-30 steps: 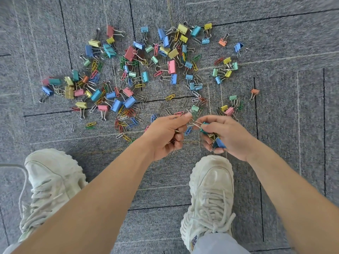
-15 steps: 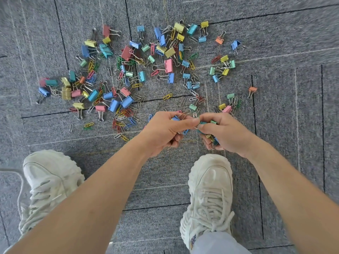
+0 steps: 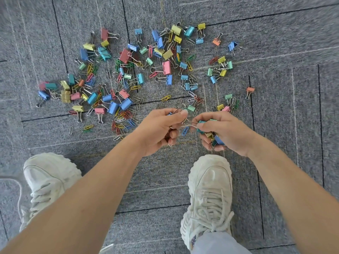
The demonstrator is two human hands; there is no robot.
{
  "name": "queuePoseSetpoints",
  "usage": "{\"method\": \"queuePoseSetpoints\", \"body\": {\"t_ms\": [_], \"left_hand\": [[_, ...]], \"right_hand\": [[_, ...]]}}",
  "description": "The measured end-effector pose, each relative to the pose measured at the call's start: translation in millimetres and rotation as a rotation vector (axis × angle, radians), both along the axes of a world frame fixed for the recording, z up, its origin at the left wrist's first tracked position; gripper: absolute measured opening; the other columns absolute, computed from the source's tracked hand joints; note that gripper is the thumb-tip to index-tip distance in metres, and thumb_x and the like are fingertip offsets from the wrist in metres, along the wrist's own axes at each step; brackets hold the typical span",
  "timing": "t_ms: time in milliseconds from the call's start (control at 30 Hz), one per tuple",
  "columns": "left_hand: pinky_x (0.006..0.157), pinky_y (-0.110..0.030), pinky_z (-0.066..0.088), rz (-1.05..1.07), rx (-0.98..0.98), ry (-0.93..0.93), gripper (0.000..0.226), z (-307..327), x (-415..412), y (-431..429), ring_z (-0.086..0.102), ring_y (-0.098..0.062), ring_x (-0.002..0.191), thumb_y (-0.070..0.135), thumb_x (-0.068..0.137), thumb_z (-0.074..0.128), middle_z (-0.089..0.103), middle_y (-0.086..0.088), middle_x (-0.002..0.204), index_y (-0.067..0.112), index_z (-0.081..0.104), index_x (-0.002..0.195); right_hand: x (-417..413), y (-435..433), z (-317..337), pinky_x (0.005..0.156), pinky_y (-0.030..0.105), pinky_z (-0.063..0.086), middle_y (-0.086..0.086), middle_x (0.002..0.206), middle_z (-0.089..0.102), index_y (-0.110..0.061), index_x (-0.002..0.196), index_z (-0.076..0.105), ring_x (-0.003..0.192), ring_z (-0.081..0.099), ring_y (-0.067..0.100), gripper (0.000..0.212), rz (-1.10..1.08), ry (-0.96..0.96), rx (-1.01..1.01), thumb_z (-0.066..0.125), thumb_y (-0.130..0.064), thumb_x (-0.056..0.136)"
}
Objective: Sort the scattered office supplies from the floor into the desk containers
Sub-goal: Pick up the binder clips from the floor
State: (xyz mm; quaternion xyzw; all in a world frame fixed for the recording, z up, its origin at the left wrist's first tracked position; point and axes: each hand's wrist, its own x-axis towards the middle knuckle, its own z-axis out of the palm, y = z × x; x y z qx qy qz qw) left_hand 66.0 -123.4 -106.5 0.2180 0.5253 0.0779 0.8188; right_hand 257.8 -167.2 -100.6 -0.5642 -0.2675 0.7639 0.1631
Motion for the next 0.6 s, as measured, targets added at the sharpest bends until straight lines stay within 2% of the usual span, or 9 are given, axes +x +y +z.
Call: {"method": "queuePoseSetpoints", "body": {"t_ms": [100, 267, 467, 600], "left_hand": [[0.041, -0.02, 0.033, 0.111, -0.019, -0.073, 0.018, 0.6, 0.1, -4.6, 0.036, -0.009, 0.046, 0.021, 0.093, 0.062, 0.04, 0.006, 0.058, 0.018, 0.056, 0.076], [0.041, -0.02, 0.032, 0.255, 0.022, -0.133, 0.012, -0.5, 2.8, -10.6, 0.036, -0.008, 0.046, 0.023, 0.09, 0.062, 0.04, 0.006, 0.059, 0.02, 0.054, 0.082], [0.042, -0.022, 0.034, 0.255, 0.106, -0.103, 0.012, 4.2, 2.4, -14.7, 0.036, -0.01, 0.048, 0.025, 0.085, 0.064, 0.039, 0.004, 0.059, 0.018, 0.055, 0.089], [0.043, -0.022, 0.032, 0.269, 0.11, -0.082, 0.007, 6.0, 2.8, -15.9, 0.036, -0.01, 0.049, 0.018, 0.094, 0.058, 0.039, 0.003, 0.06, 0.017, 0.054, 0.089]], "right_hand": [[-0.1, -1.0, 0.0, 0.04, 0.025, 0.02, 0.007, 0.057, 0.047, -0.01, 0.091, 0.063, 0.053, 0.046, 0.023, 0.019, -0.053, 0.09, -0.029, 0.047, -0.006, 0.099], [0.6, -0.9, -1.6, 0.044, 0.028, 0.014, 0.007, 0.058, 0.045, -0.012, 0.09, 0.065, 0.053, 0.047, 0.022, 0.015, -0.161, 0.163, -0.05, 0.052, -0.018, 0.084], [0.3, -3.3, -3.1, 0.04, 0.024, 0.019, 0.007, 0.059, 0.044, -0.009, 0.094, 0.063, 0.054, 0.046, 0.021, 0.017, -0.21, 0.229, -0.072, 0.05, -0.017, 0.085], [-0.9, -2.8, -2.7, 0.04, 0.025, 0.017, 0.008, 0.059, 0.044, -0.012, 0.089, 0.065, 0.053, 0.046, 0.022, 0.017, -0.174, 0.195, -0.059, 0.051, -0.018, 0.082]]}}
